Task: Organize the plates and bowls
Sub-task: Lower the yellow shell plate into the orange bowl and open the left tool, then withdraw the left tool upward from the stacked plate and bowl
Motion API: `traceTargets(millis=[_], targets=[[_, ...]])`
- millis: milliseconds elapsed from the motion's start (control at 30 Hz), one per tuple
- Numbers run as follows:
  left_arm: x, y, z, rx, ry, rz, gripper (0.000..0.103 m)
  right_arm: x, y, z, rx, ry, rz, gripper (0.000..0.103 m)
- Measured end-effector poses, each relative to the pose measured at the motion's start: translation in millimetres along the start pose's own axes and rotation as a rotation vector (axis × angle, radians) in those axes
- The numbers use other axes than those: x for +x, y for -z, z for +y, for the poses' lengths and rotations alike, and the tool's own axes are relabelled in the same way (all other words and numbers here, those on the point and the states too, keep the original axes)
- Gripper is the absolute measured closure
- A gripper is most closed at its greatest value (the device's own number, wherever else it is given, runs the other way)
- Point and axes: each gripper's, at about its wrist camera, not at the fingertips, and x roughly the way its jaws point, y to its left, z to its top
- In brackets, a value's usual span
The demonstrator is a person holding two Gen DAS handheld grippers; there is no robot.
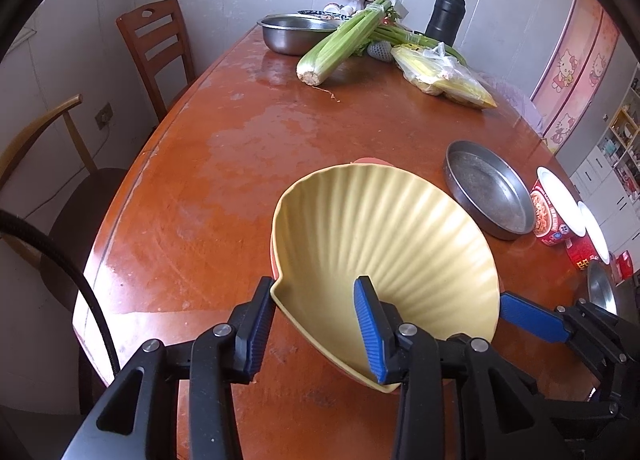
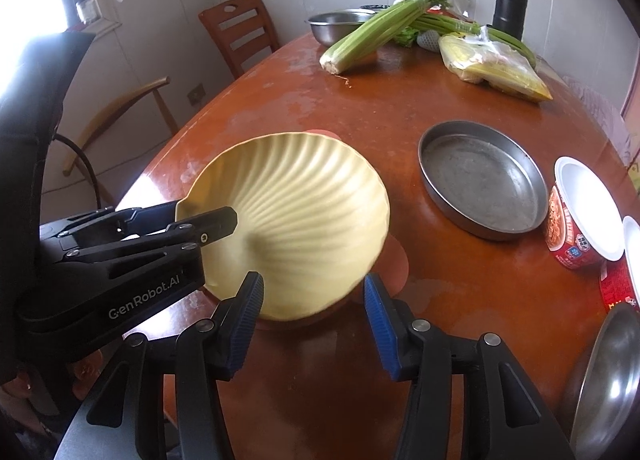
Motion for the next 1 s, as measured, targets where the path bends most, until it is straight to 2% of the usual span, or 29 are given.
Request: traceTargets(millis=[200, 467, 1000], targets=[[-3, -1, 0, -0.002, 0.012, -0.011, 0.063, -9, 0, -7, 0.02, -0.006, -0.022, 0.046], [-17, -1, 2, -0.009, -0.015, -0.046, 0.06, -19, 0, -13, 0.05, -0.008, -0.043, 0.046], [-59, 2, -29, 0.053, -0.018, -0.117, 0.054, -65, 3, -21, 0.075, -0.02, -0.141, 0.044]])
